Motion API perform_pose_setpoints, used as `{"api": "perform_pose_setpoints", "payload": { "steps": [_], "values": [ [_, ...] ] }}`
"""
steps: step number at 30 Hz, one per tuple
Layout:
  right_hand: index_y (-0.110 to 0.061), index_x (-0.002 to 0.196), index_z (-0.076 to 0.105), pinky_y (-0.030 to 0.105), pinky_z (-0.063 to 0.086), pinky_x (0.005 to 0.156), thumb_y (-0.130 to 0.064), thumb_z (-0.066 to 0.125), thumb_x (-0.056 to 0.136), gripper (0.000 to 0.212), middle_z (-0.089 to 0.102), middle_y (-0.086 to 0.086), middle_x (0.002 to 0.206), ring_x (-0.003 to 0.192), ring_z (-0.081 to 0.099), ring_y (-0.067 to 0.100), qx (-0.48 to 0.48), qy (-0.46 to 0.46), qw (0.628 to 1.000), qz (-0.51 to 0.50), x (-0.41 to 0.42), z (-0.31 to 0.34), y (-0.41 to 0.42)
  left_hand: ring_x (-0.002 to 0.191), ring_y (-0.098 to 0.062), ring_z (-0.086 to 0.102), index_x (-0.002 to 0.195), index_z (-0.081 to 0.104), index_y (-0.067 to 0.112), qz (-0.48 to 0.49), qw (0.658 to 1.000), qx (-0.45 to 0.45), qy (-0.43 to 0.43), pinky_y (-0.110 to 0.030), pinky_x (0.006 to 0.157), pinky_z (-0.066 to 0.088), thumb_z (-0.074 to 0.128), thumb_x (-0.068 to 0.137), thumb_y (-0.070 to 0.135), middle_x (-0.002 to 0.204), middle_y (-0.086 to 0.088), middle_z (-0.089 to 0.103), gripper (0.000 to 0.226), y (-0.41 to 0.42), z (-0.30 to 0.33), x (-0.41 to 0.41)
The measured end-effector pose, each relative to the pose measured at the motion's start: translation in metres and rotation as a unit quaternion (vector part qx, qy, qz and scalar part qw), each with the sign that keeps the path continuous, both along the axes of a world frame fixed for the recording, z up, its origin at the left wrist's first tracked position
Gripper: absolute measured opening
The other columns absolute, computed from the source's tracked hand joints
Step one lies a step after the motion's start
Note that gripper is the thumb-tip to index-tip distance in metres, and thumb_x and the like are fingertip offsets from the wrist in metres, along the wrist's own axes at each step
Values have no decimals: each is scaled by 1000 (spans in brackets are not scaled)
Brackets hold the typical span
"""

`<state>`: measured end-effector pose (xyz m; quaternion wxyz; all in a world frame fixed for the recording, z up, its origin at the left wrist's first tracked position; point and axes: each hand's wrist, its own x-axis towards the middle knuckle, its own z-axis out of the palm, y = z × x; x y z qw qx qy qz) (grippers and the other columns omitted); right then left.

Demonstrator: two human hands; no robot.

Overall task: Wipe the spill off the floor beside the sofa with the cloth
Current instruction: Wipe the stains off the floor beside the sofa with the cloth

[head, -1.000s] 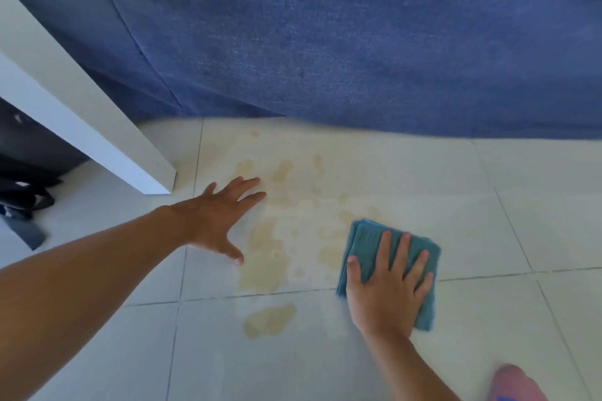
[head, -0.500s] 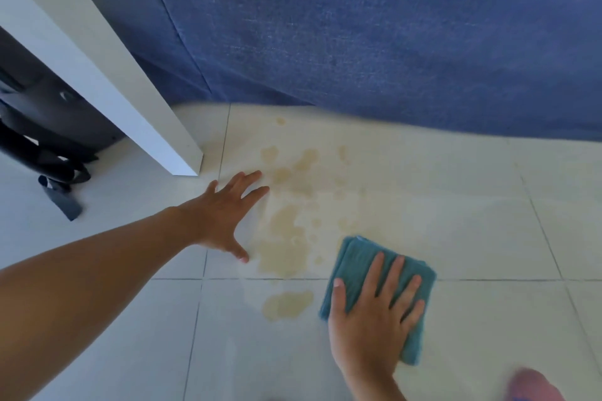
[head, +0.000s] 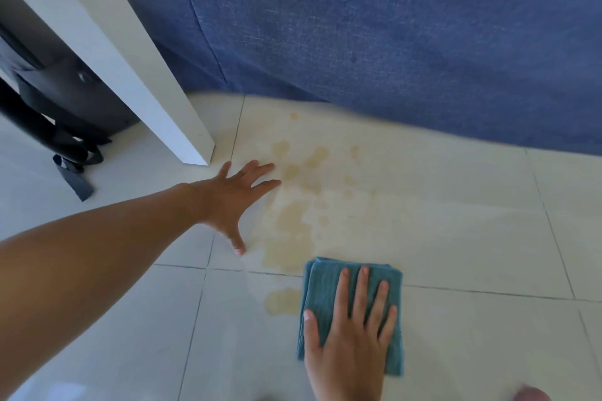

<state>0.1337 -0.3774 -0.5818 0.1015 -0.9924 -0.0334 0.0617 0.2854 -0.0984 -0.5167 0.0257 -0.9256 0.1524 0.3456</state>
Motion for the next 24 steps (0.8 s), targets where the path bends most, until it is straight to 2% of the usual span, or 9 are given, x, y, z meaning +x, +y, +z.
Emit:
{"api": "perform_pose_setpoints", "payload": {
  "steps": [6,13,21,24],
  "values": [
    [-17,156,38,64,17,120,-64,42,85,85,24,14,167,153,19,44,1,0,1000,5,-4,-2,1,149,-28,-28,154,-25,31,-17,1000,18,10,-64,119,-5,86,51,68,161,1,-34,156,4,-5,-7],
    [-20,156,38,67,16,119,-63,44,85,83,23,18,167,153,15,48,28,28,999,-20,-9,3,35,149,-29,-29,153,-26,31,-18,999,28,14,-64,119,-4,86,49,68,161,0,-35,157,2,-7,-4],
    [-25,157,37,63,9,119,-59,47,84,81,16,12,170,155,8,44,64,33,997,41,-8,6,72,151,-28,-25,154,-25,32,-30,999,37,4,-62,119,-8,84,51,71,162,-1,-33,155,11,-2,-3],
    [-29,157,35,60,8,121,-63,47,87,79,15,9,170,157,6,38,59,19,992,106,-4,4,57,151,-29,-25,155,-24,31,-26,999,40,5,-61,118,-10,84,52,71,162,-1,-33,154,12,2,-4]
  ]
}}
